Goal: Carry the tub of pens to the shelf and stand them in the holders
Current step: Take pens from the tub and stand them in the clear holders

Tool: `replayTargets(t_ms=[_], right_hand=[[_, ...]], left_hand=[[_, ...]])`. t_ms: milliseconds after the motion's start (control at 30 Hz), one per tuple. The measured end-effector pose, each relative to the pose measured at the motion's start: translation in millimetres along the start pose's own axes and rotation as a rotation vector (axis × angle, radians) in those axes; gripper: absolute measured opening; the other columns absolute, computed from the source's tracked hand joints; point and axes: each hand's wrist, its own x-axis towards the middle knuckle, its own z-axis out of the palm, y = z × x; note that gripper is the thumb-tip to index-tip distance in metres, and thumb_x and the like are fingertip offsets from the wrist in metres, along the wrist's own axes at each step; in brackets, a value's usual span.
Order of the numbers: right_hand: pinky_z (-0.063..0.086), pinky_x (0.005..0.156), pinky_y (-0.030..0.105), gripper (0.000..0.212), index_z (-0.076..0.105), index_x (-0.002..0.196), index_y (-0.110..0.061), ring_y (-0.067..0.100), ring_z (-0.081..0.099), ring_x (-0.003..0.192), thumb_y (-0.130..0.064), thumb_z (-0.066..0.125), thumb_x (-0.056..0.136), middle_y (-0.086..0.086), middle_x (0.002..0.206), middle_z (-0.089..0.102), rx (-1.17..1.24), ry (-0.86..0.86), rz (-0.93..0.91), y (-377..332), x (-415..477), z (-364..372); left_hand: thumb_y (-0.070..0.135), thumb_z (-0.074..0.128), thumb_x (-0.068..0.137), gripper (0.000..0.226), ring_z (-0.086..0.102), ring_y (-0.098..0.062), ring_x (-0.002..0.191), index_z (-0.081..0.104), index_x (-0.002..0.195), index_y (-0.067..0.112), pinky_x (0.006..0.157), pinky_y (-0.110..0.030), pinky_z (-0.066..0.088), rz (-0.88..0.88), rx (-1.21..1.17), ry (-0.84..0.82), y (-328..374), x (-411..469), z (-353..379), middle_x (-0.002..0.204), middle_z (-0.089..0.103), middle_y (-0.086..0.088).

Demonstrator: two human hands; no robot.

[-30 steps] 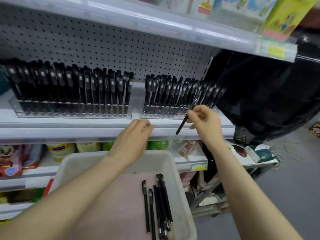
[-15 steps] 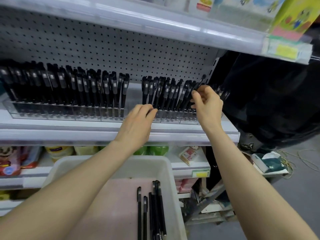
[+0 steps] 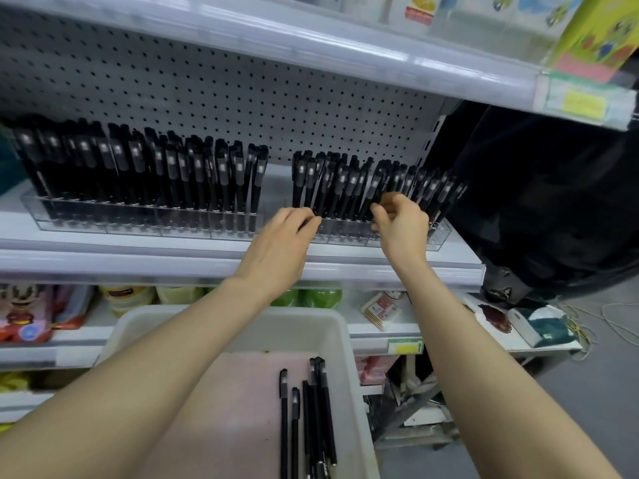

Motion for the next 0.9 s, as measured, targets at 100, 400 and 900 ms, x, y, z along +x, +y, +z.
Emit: replayTargets(t_ms=[100,400,900], right_hand=[[0.056,0.087,0.038,0.022,0.064,0.115,-0.007,0.019,0.066,0.09,-0.016,0.061,0.095,0.002,0.097,0.069,0.0,0.033,0.003,-0.3,-7.3,0.9],[0.048,0.071,0.02,0.017,0.061,0.105,-0.02,0.0,0.056,0.076,-0.009,0.058,0.093,-0.013,0.085,0.061,0.149,0.163,0.048,-4.7,-78.3,12.3],[0.052,0.069,0.034,0.025,0.067,0.081,-0.009,0.027,0.064,0.077,-0.033,0.07,0.079,0.008,0.078,0.07,-0.484,-0.65,0.194,12.8,-210.9,82.7]], left_hand=[[-0.005,0.069,0.078,0.058,0.043,-0.028,0.125,0.054,0.134,0.002,0.1,-0.041,0.048,0.042,-0.011,0.007,-3.3,-11.7,-1.4,0.134,0.053,-0.011],[-0.002,0.072,0.077,0.043,0.062,-0.026,0.1,0.067,0.119,0.008,0.077,-0.038,0.058,0.097,-0.128,-0.008,-13.4,-95.3,-1.4,0.116,0.065,-0.008],[-0.006,0.075,0.061,0.079,0.047,-0.032,0.115,0.051,0.136,0.003,0.111,-0.044,0.025,0.043,-0.049,-0.079,-38.9,-150.7,49.7,0.127,0.056,-0.016]])
